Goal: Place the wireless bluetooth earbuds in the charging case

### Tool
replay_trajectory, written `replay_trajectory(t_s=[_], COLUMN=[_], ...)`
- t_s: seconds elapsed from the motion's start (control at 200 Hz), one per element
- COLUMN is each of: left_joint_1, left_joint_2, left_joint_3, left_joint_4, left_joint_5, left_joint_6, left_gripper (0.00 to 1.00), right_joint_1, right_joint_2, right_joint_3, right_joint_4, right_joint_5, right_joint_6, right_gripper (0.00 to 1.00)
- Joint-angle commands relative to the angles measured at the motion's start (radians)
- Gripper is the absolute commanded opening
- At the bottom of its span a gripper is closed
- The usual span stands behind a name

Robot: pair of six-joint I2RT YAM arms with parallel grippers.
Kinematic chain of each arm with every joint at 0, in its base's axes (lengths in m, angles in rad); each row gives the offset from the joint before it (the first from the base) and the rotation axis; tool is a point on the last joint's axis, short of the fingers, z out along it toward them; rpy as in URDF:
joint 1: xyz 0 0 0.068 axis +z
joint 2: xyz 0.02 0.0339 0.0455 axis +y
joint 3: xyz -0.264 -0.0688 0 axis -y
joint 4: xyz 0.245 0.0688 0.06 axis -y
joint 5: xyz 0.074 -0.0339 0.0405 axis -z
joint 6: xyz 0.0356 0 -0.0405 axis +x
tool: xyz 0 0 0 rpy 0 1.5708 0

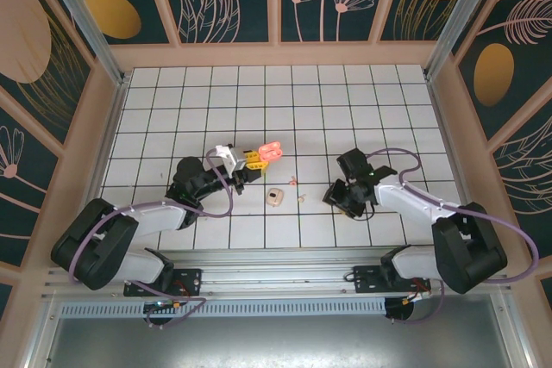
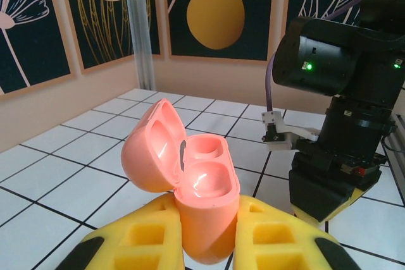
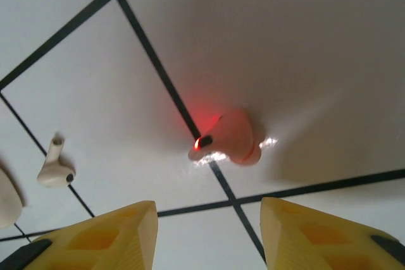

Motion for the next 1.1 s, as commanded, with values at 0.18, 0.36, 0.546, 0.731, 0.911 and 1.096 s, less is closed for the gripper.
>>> replay_trajectory(t_s=[0.18,0.36,0.546,0.731,0.911,1.096], left_joint_1=[-0.004,-0.005,-0.005,-0.005,-0.005,-0.005], left_joint_2=[-0.027,-0.037,-0.043,-0.048,-0.052,-0.053], left_joint_3=[0.025,0.032,0.033,0.039,0.044,0.047], left_joint_4=[-0.018,-0.041,-0.057,-0.071,-0.097,-0.099], left_joint_5=[-0.022,-0.027,-0.035,-0.037,-0.036,-0.030], left_joint_6=[0.034,0.046,0.055,0.066,0.081,0.081], left_gripper=[0.06,0.06,0.06,0.06,0.06,0.06], right_joint_1=[-0.051,-0.067,-0.068,-0.054,-0.041,-0.031], right_joint_2=[0.046,0.080,0.137,0.173,0.179,0.198], right_joint_3=[-0.008,0.009,0.036,0.112,0.239,0.310], right_joint_4=[0.070,0.128,0.209,0.150,-0.157,-0.262], right_joint_5=[0.020,0.001,-0.032,0.015,0.142,0.124], right_joint_6=[-0.054,-0.073,-0.084,-0.118,-0.194,-0.326], right_gripper=[0.47,0.47,0.46,0.46,0.48,0.49])
